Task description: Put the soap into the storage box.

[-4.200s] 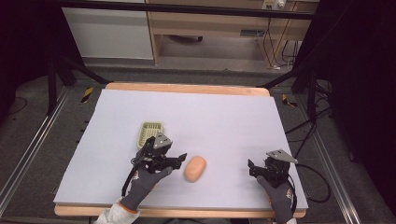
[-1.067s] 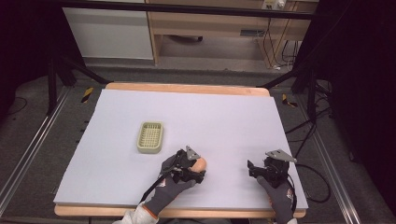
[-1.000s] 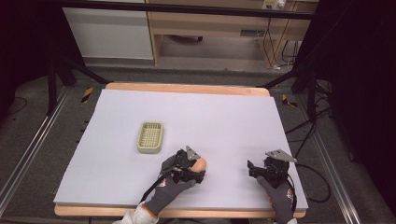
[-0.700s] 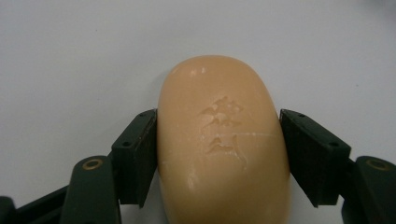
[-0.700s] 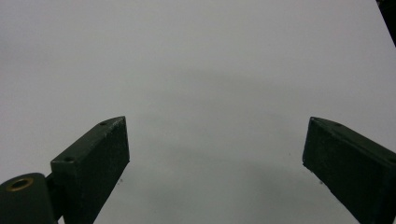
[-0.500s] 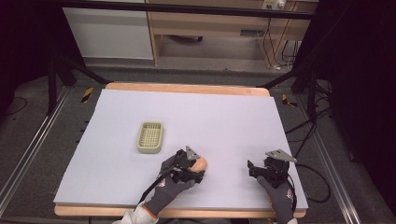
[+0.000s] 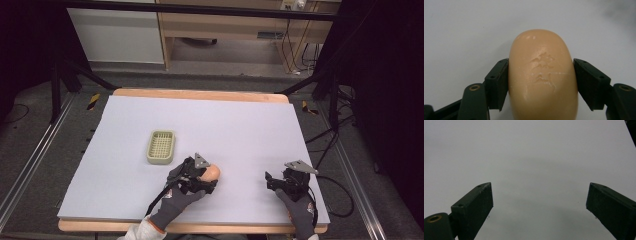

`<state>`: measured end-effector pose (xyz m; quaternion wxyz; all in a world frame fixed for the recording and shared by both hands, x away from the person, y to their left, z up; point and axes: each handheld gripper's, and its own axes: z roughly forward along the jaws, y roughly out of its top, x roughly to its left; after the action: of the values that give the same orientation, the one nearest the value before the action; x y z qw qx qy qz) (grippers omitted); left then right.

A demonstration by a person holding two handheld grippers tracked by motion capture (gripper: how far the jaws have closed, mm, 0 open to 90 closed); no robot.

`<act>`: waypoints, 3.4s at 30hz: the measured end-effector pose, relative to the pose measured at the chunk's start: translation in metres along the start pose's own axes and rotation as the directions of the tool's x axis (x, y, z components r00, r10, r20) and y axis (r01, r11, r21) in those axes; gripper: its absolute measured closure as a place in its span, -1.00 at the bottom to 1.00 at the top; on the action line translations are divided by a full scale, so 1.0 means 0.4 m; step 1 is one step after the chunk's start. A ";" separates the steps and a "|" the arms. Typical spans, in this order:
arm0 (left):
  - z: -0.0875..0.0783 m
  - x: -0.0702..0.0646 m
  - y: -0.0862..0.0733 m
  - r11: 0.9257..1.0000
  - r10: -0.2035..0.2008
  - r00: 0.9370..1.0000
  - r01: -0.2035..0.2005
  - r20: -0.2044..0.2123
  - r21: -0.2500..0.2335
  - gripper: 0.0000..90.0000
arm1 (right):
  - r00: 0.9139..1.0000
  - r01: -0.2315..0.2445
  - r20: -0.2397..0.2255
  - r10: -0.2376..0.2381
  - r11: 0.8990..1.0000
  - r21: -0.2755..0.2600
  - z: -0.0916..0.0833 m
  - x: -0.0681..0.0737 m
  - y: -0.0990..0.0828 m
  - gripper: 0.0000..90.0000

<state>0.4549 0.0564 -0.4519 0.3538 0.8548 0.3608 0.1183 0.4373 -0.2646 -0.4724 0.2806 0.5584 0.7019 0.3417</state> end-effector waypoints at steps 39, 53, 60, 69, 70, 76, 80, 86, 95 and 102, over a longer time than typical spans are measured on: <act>-0.104 0.083 0.010 0.997 -0.053 0.998 0.050 -0.036 -0.064 -0.29 | 1.000 -0.002 0.002 0.002 1.000 -0.004 -0.003 -0.003 0.000 -0.84; -0.142 0.130 0.013 0.991 -0.097 0.993 0.090 -0.066 -0.100 -0.29 | 1.000 -0.004 0.001 0.004 1.000 -0.004 -0.003 -0.002 0.000 -0.84; -0.154 0.155 0.012 0.989 -0.114 0.990 0.104 -0.085 -0.110 -0.29 | 1.000 -0.003 -0.001 0.003 1.000 -0.006 -0.003 -0.001 0.000 -0.84; -0.168 0.181 0.011 0.985 -0.136 0.985 0.123 -0.106 -0.124 -0.29 | 1.000 -0.003 0.000 0.003 1.000 -0.005 -0.002 -0.001 0.000 -0.84; -0.173 0.187 0.012 0.984 -0.141 0.984 0.126 -0.112 -0.128 -0.28 | 1.000 -0.003 0.001 0.003 1.000 -0.006 -0.002 -0.001 0.000 -0.84; -0.182 0.202 0.013 0.981 -0.153 0.981 0.135 -0.122 -0.141 -0.28 | 1.000 -0.006 -0.001 0.006 1.000 -0.005 -0.003 -0.001 0.000 -0.84; -0.186 0.212 0.015 0.979 -0.159 0.979 0.140 -0.131 -0.145 -0.28 | 1.000 -0.005 0.000 0.005 1.000 -0.007 -0.003 0.000 0.000 -0.84; -0.194 0.232 0.017 0.976 -0.174 0.974 0.151 -0.144 -0.154 -0.28 | 1.000 -0.004 0.001 0.004 1.000 -0.007 -0.003 0.001 0.001 -0.84; -0.199 0.271 0.020 0.973 -0.192 0.967 0.166 -0.169 -0.157 -0.28 | 1.000 0.000 0.001 0.000 1.000 -0.006 -0.002 0.002 0.001 -0.84; -0.191 0.301 0.021 0.971 -0.209 0.961 0.182 -0.181 -0.154 -0.28 | 1.000 0.001 0.004 -0.001 1.000 -0.005 -0.001 0.001 0.001 -0.84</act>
<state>0.5102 0.1763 -0.3973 0.3840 0.7730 0.4676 0.1908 0.4371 -0.2643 -0.4719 0.2838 0.5580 0.7008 0.3421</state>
